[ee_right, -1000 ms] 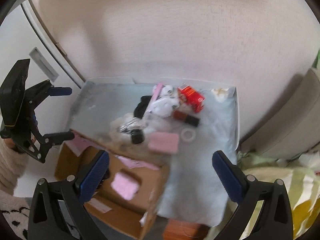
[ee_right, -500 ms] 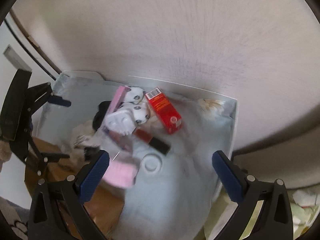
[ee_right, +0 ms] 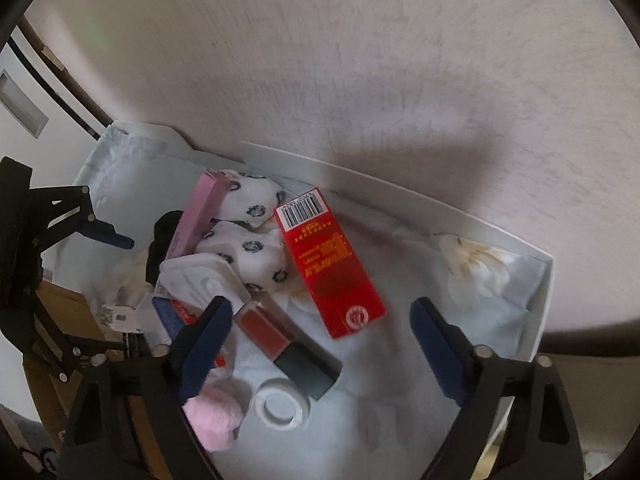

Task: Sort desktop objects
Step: 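Grasp the white packet with the left gripper while the right grasps the red carton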

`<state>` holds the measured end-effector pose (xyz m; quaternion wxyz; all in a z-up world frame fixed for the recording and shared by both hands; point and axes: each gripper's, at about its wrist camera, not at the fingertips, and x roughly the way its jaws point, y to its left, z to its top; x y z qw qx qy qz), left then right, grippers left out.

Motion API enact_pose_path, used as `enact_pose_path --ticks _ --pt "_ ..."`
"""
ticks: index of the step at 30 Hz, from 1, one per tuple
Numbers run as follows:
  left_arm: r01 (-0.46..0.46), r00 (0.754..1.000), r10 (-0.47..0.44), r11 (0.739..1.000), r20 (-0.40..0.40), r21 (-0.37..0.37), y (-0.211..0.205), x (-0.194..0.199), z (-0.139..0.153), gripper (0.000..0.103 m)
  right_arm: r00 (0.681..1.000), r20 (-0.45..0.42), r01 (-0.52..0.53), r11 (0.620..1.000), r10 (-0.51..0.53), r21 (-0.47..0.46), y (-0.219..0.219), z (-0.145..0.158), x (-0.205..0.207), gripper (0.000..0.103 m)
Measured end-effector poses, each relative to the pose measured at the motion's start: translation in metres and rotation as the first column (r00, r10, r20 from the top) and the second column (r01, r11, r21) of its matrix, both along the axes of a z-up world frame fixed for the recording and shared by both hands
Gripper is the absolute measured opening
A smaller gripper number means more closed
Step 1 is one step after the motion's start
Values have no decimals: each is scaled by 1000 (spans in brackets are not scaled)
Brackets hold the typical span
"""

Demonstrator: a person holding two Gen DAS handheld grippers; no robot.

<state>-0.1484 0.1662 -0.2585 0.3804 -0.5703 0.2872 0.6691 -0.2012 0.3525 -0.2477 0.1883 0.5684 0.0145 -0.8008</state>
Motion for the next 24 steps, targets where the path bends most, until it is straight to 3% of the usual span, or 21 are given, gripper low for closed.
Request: enact_pose_path --ticks 6,8,11,24 --pt "-3 998 1 999 55 36 -5 -1 -1 44 1000 26 -3 999 4 -33 -1 -16 -11 53" --pt "4 998 -7 999 57 41 -5 1 0 31 999 32 -1 999 2 -35 -1 -18 -13 39" --pt "21 998 -24 999 64 48 -5 6 2 20 1000 15 -1 1000 2 -31 -2 -18 -11 36" --pt "27 999 -28 998 17 48 -21 8 38 19 999 -26 35 999 -35 3 3 5 1 31"
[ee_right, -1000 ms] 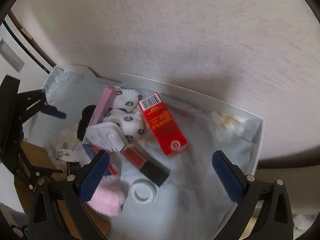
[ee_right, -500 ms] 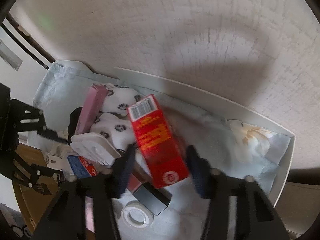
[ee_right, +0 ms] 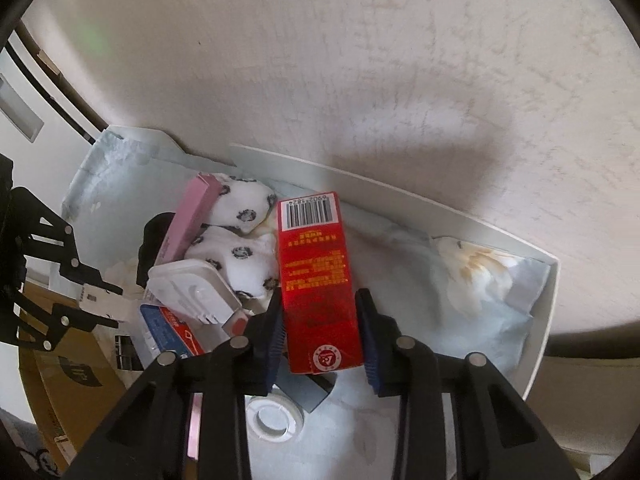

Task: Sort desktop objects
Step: 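Grasp the white packet with the left gripper while the right grasps the red carton, then carry the packet and red carton into the box and release both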

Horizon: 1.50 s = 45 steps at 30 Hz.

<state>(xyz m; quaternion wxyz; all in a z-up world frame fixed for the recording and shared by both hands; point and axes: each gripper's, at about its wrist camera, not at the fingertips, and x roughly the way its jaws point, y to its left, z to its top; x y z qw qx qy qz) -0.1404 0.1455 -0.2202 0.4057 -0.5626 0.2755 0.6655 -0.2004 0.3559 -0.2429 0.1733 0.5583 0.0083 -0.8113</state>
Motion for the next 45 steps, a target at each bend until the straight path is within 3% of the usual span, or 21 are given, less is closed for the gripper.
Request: enact_pose_path --ticks 10,15,19,23,27,32,35,38,41,45 --pt "-5 998 6 1000 -56 17 9 9 25 19 999 -38 28 1000 -28 4 -4 30 19 31" --pt "-13 994 17 999 -105 34 7 28 60 19 997 -74 38 999 -37 12 -7 68 42 30" --pt "-12 985 20 999 -174 49 -6 54 103 19 992 -109 60 998 -58 15 -6 107 68 30" --pt "-52 975 73 993 -212 102 -28 88 147 19 986 -163 47 999 -43 22 -13 149 107 30" --pt "-107 966 134 985 -220 132 -47 123 163 19 980 -196 29 1000 -26 9 -33 177 155 30" --pt "-197 955 223 970 -195 141 -68 157 143 19 982 -186 2 999 -10 -45 -63 174 203 30" --pt "-291 938 309 948 -156 130 -78 166 112 19 990 -138 -14 998 5 -68 -87 153 224 30" --pt "-340 917 346 938 -200 69 -77 180 82 19 995 -96 -44 997 37 -69 -112 127 240 31" --pt "-386 907 393 920 -150 74 -77 190 56 19 998 -43 -55 994 51 -90 -131 101 251 31" --pt "-437 886 440 898 -146 56 -79 193 42 19 995 -29 -97 994 96 -41 -154 86 258 30"
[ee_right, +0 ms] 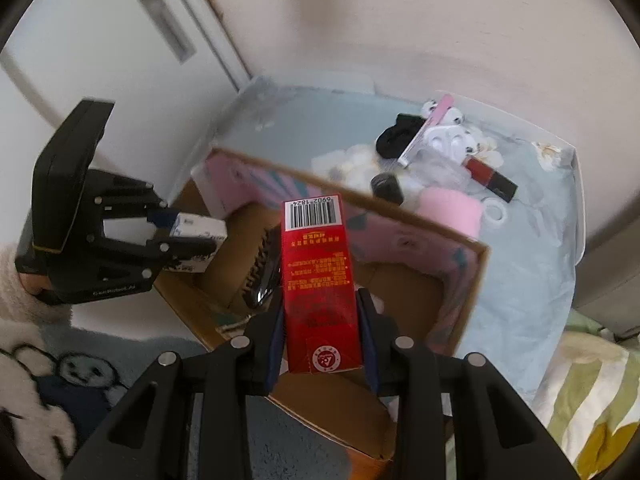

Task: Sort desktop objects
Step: 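Carry the packet and red carton into the box and release both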

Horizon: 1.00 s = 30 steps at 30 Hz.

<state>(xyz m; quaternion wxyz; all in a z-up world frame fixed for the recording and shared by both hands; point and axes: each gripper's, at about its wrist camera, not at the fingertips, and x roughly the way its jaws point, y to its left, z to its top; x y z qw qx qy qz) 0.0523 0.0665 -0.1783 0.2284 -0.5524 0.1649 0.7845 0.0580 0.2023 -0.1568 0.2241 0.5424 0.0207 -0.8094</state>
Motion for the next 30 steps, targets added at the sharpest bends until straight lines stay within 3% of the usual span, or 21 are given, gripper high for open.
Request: enact_pose_path --ticks 7,13,15,16,17,22,30 --pt "-19 1000 18 999 -16 -28 -4 0 -2 19 999 6 -44 999 44 15 -13 -9 -2 30" --pt "-35 999 35 999 5 13 -6 -4 -1 20 997 -6 -79 997 79 27 -19 -5 4 32" --pt "-57 998 57 998 -5 -3 -5 -6 1 41 998 -15 -60 997 61 56 -21 -4 3 48" --pt "-64 998 64 998 -12 -9 -5 -7 2 88 998 -13 -54 997 55 63 -21 -4 3 60" --pt "-71 997 71 997 -24 -6 -5 -8 6 100 999 -18 -48 997 49 60 -19 -4 4 63" --pt "-102 995 104 983 -3 152 -15 -17 19 103 999 -32 4 999 -3 36 -9 2 5 69" --pt "-116 990 126 982 -59 152 -17 -25 28 103 996 -28 87 995 -88 -41 16 10 2 69"
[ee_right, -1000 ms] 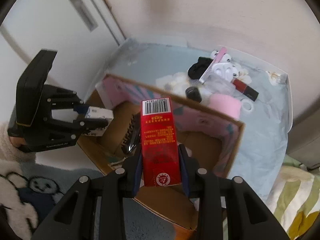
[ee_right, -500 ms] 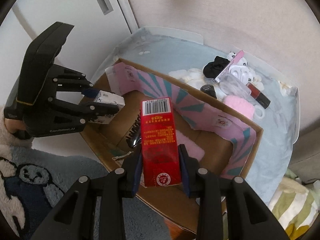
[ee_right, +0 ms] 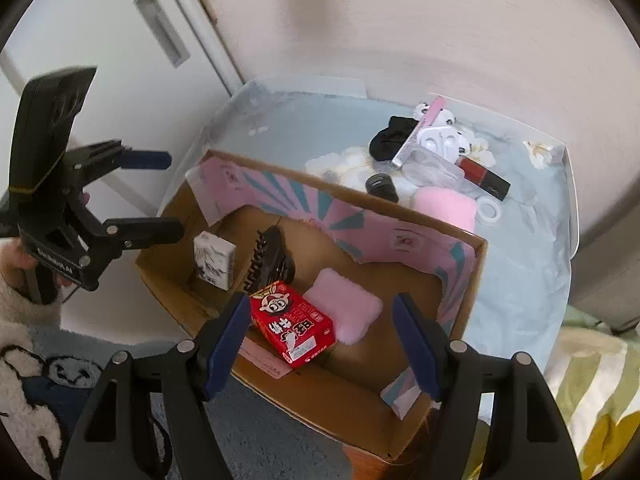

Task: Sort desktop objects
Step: 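Carry the packet and red carton into the box and release both, then grasp the small black jar with the left gripper while the right grasps the red lipstick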

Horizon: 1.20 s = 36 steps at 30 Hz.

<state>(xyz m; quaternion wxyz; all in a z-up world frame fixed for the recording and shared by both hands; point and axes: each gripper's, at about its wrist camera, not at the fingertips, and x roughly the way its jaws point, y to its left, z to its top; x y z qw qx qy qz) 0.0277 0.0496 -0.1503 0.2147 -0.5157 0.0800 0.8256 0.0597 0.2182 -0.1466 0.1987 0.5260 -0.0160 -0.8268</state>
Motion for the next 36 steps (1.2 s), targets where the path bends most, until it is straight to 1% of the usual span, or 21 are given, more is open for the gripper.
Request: enact_pose_path --ticks 3,9,13,16,19,21,23,25,28,32,33,35,36 --pt "6 1000 -6 1000 0 -6 2 -1 2 103 1000 -10 28 999 -28 -15 9 4 -2 69" --pt "43 999 -43 999 5 -22 3 -5 17 103 997 -21 75 996 -75 -38 26 16 -8 69" --pt "72 997 -72 997 8 -10 8 -20 28 103 997 -23 77 997 -77 -14 33 24 -13 69" --pt "111 994 -111 994 10 -17 16 -37 38 103 997 -14 75 997 -75 16 34 29 -19 69" --pt "182 983 -183 981 -2 -71 32 -59 48 103 997 2 72 996 -72 46 37 37 -32 69" --pt "225 974 -227 967 -9 -119 46 -77 54 103 996 17 84 994 -86 76 42 41 -45 69" --pt "271 962 -274 952 0 -146 60 -94 55 103 993 38 107 990 -111 94 49 42 -59 69" --pt "313 949 -314 936 18 -164 76 -112 49 103 989 69 127 988 -133 90 59 40 -75 69" --pt "343 939 -336 922 66 -178 91 -131 34 103 978 126 158 985 -165 64 76 29 -98 69" --pt "387 917 -363 911 164 -146 108 -157 3 103 958 222 183 983 -183 23 97 4 -123 69" --pt "393 912 -367 909 183 -137 111 -163 -5 103 950 248 193 981 -188 7 104 -7 -131 69" --pt "404 902 -370 906 223 -128 116 -173 -22 103 944 270 196 981 -188 -4 112 -20 -140 69" --pt "411 896 -373 902 241 -129 118 -178 -30 103 947 265 191 982 -183 -5 118 -28 -148 69"
